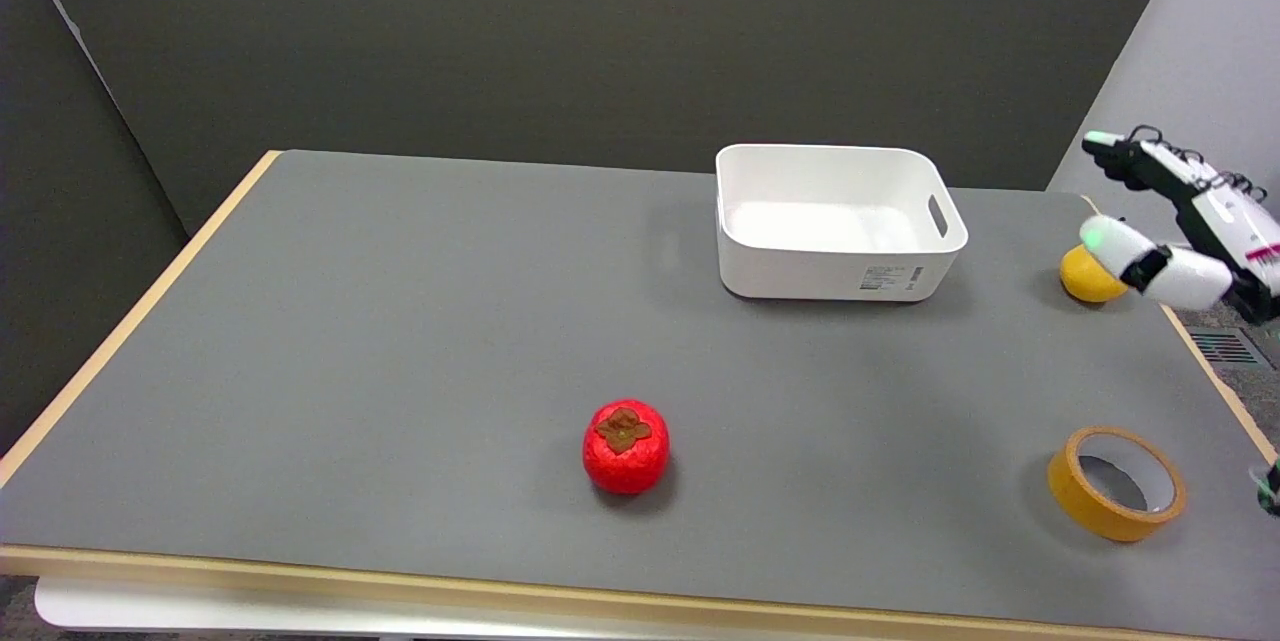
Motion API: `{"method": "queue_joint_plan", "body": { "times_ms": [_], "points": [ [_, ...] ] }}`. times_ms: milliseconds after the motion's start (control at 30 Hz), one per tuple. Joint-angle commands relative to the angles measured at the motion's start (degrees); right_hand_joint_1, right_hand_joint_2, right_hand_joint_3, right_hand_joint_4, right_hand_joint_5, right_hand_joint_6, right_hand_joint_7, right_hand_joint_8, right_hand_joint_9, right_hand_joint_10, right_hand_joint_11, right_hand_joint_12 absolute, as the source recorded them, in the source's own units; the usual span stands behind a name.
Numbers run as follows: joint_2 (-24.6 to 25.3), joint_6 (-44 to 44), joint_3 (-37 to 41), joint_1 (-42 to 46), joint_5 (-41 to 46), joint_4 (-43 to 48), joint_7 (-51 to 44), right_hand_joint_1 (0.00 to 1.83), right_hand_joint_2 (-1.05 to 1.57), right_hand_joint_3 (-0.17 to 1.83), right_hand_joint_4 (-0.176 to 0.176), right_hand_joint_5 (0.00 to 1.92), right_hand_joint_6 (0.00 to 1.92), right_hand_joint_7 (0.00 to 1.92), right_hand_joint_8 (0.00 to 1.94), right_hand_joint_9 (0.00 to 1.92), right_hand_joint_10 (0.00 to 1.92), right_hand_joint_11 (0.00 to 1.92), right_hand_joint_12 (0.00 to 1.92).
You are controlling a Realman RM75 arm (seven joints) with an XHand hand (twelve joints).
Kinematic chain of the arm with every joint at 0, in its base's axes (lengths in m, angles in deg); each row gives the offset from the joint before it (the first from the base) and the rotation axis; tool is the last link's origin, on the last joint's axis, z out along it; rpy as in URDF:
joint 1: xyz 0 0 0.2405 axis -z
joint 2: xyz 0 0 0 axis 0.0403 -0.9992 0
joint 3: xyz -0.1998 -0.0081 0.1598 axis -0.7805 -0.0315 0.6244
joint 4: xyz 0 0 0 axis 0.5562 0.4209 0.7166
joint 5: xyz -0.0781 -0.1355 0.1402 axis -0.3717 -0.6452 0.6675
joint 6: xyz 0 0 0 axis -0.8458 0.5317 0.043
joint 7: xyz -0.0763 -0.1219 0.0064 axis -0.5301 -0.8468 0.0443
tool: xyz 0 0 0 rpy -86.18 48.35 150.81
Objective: Pick up the yellow tape.
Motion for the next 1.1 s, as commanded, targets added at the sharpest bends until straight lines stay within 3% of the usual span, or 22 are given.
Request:
{"method": "queue_joint_plan", "body": {
  "times_ms": [33, 400, 1100],
  "points": [
    [7.3, -20.6, -4.5, 12.5, -2.1, -2.3, -3.7, 0.14, 0.56, 0.97, 0.134, 0.17, 0.42, 0.28, 0.34, 0.24, 0.6, 0.08, 1.13],
    [10.6, -36.3, -13.3, 14.0, 2.3, -13.7, -8.9, 0.18, 0.55, 0.98, 0.135, 0.17, 0.42, 0.27, 0.34, 0.23, 0.59, 0.08, 1.12],
    [9.9, -47.4, -16.7, 21.0, 6.8, -14.5, -11.3, 0.2, 0.55, 0.98, 0.133, 0.16, 0.42, 0.27, 0.34, 0.24, 0.6, 0.1, 1.14]
  ]
}}
